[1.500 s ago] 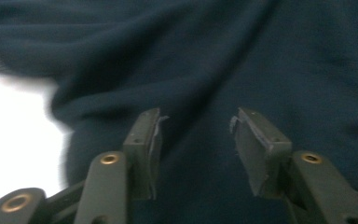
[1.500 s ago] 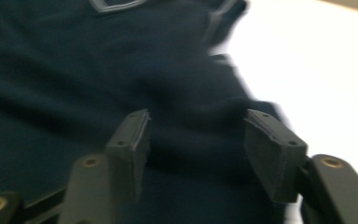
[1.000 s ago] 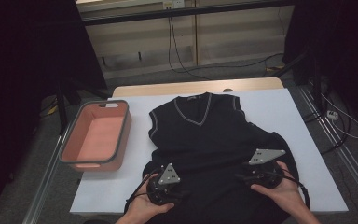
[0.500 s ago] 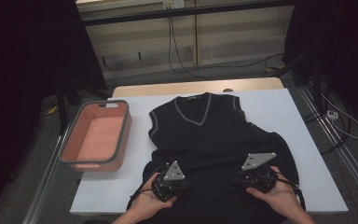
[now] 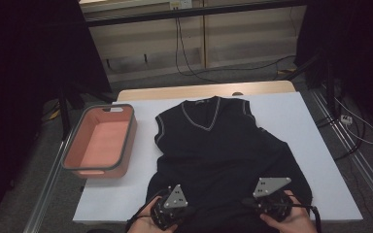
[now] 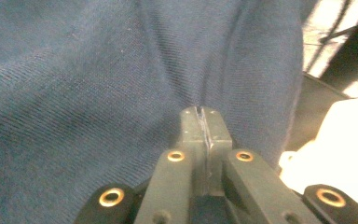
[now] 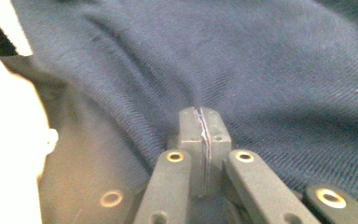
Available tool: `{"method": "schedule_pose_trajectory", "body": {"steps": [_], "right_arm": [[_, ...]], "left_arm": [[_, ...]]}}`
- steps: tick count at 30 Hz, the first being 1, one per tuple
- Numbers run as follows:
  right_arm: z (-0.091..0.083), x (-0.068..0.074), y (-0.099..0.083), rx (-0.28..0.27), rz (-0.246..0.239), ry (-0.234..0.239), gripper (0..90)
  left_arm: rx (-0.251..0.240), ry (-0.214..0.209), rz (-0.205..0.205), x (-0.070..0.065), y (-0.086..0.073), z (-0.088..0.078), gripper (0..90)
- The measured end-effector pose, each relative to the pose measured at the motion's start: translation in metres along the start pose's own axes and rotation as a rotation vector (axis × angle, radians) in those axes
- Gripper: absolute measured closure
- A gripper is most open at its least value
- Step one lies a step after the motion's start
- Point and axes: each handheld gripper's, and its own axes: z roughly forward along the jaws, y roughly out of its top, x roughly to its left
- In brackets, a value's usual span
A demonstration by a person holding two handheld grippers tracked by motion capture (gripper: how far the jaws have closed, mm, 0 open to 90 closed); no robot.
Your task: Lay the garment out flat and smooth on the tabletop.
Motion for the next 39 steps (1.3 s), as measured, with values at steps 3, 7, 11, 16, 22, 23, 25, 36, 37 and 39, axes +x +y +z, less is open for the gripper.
{"method": "schedule_pose_trajectory", "body": {"steps": [3, 7, 11, 16, 22, 23, 25, 36, 37, 39], "right_arm": [[-0.005, 0.013, -0.005, 0.001, -0.022, 0.027, 89.7], [-0.007, 0.014, -0.006, -0.014, -0.047, 0.056, 86.8], [-0.009, 0.0, -0.004, -0.049, -0.012, 0.02, 62.2], [-0.018, -0.02, -0.006, -0.097, 0.046, -0.065, 55.5], [-0.028, -0.044, -0.016, -0.12, 0.104, -0.168, 54.4], [-0.032, -0.048, -0.018, -0.126, 0.117, -0.185, 54.5], [-0.037, -0.058, -0.023, -0.128, 0.142, -0.243, 54.5], [-0.052, -0.097, -0.049, -0.094, 0.277, -0.426, 50.5], [-0.051, -0.098, -0.05, -0.088, 0.288, -0.437, 49.2], [-0.05, -0.1, -0.051, -0.073, 0.299, -0.455, 47.7]], "left_arm": [[0.008, -0.033, -0.027, -0.007, -0.007, -0.006, 90.0], [-0.019, -0.004, -0.043, -0.006, -0.011, -0.011, 86.0], [-0.07, 0.048, -0.069, 0.008, -0.008, -0.02, 66.5], [-0.105, 0.148, -0.098, 0.039, -0.009, -0.036, 60.0], [-0.124, 0.237, -0.152, 0.069, -0.018, -0.047, 59.5], [-0.128, 0.258, -0.159, 0.073, -0.021, -0.048, 59.5], [-0.138, 0.285, -0.202, 0.082, -0.026, -0.051, 59.6], [-0.064, 0.279, -0.251, 0.098, -0.037, -0.041, 65.6], [-0.062, 0.271, -0.259, 0.098, -0.035, -0.041, 69.4], [-0.057, 0.232, -0.282, 0.096, -0.035, -0.041, 83.4]]}}
